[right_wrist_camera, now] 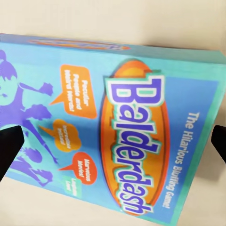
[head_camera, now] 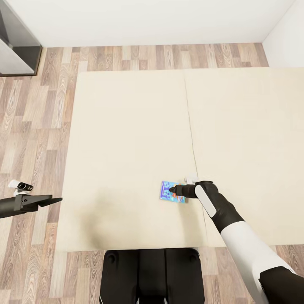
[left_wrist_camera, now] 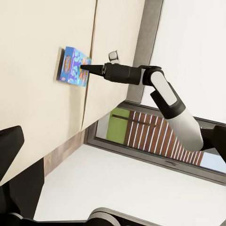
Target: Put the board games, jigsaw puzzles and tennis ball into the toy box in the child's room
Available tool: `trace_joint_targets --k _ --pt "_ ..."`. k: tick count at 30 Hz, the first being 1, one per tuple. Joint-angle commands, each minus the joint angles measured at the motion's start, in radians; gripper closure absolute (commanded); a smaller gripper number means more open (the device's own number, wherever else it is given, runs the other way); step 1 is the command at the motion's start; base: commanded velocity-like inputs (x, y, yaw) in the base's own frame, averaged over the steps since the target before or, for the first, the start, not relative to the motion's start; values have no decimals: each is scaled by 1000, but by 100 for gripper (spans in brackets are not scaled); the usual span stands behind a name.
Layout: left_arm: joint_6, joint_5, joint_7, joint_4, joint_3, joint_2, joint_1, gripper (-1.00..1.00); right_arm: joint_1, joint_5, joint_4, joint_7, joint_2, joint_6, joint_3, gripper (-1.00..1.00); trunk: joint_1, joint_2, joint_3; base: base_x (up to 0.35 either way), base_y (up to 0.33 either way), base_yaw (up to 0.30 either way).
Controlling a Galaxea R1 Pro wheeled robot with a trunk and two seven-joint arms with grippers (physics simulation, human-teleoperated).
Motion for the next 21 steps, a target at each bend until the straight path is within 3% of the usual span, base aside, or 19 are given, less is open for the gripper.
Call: trace_joint_targets --k 1,21 --pt "11 4 -4 1 -4 1 -1 -100 -1 -10 -2 -9 -1 2 4 -100 1 -2 -1 0 0 0" --pt "11 4 -4 1 -4 0 -1 -100 -2 -11 -2 -9 -2 3 4 -100 1 -2 -11 0 0 0"
